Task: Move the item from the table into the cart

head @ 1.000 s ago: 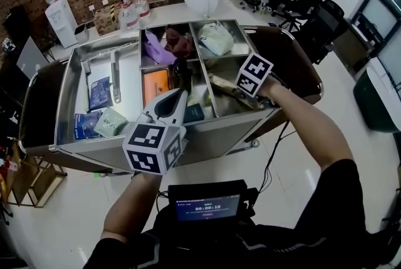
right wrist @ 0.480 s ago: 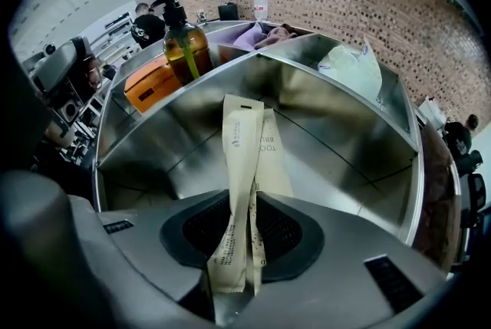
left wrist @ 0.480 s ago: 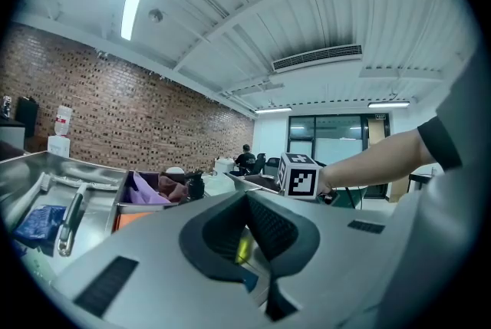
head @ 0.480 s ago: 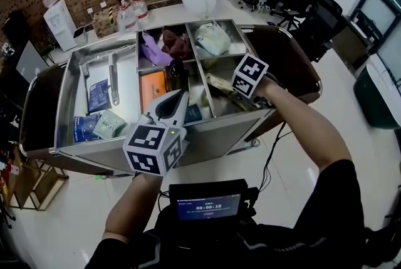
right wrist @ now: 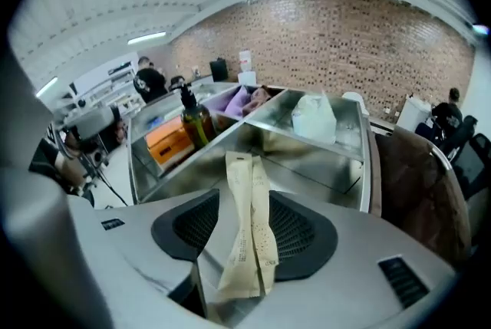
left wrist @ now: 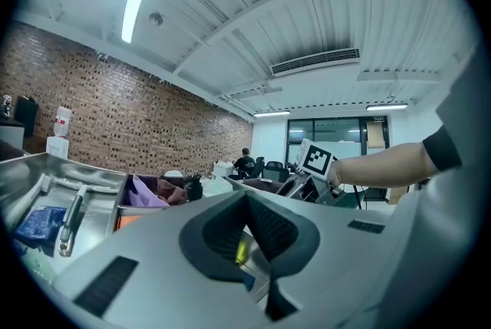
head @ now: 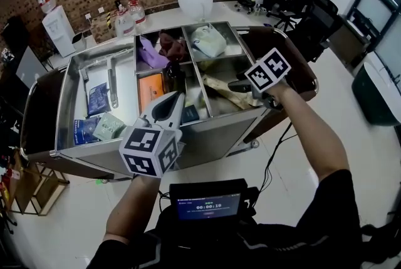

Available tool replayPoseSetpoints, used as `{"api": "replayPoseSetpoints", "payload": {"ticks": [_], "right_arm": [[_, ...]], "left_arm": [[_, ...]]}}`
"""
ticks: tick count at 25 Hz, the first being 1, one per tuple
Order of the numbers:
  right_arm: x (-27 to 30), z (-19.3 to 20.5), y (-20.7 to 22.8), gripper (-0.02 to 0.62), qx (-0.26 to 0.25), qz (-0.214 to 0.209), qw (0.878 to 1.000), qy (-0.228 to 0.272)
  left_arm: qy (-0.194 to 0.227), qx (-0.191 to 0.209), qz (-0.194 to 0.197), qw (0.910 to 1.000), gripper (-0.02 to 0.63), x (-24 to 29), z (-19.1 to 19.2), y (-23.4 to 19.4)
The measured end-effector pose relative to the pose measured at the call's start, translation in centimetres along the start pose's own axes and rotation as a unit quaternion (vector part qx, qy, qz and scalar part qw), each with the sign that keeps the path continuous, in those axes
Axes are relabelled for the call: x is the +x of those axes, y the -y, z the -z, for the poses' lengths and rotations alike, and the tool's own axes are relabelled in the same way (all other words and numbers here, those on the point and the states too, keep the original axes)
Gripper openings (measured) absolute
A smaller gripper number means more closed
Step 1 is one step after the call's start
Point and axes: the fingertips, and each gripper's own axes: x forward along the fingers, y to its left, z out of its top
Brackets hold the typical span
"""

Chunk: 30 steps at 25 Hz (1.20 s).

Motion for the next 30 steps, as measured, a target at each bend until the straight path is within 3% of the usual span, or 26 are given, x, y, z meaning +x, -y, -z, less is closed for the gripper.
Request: {"api": "replayPoseSetpoints", "payload": {"ticks": [4, 8, 12, 16, 21, 26, 30], "right_arm": [[-4.8, -3.0, -1.4, 0.215, 0.026, -0.005, 0.991, 0.129], [-10.3, -4.0, -3.4, 0.215, 0.013, 0.012, 0.969, 0.245], [-14.7, -3.5, -5.3, 0.215, -0.004, 0.058, 0.936, 0.348], [-17.9, -2.6, -6.9, 0.213, -0.023, 0.122, 0.897, 0.425], [-18.3, -0.5, -10.1, 0.244, -0.057, 0.133, 0.869, 0.473], [-17.4, 1.8, -10.7, 0.243, -0.023, 0.137, 0.861, 0.489], [-16.4, 3.8, -10.9, 0.074, 0.005, 0.151, 0.853, 0.499]], "left_arm": [[0.015, 0.027, -0.009, 0.9995, 0.006, -0.9, -0.5, 0.3], [0.046, 0.057, -0.017, 0.9971, 0.006, -2.4, -1.5, 0.5], [0.060, 0.057, -0.031, 0.9961, 0.006, -4.2, -1.8, -0.4], [0.074, 0.085, -0.050, 0.9923, 0.006, -5.8, -2.2, -1.8], [0.083, 0.068, -0.054, 0.9928, 0.006, -6.8, -1.7, -1.9], [0.079, 0.056, -0.040, 0.9945, 0.006, -7.3, -0.7, -1.6], [0.098, 0.051, -0.034, 0.9933, 0.006, -7.9, 0.1, -1.2]]}}
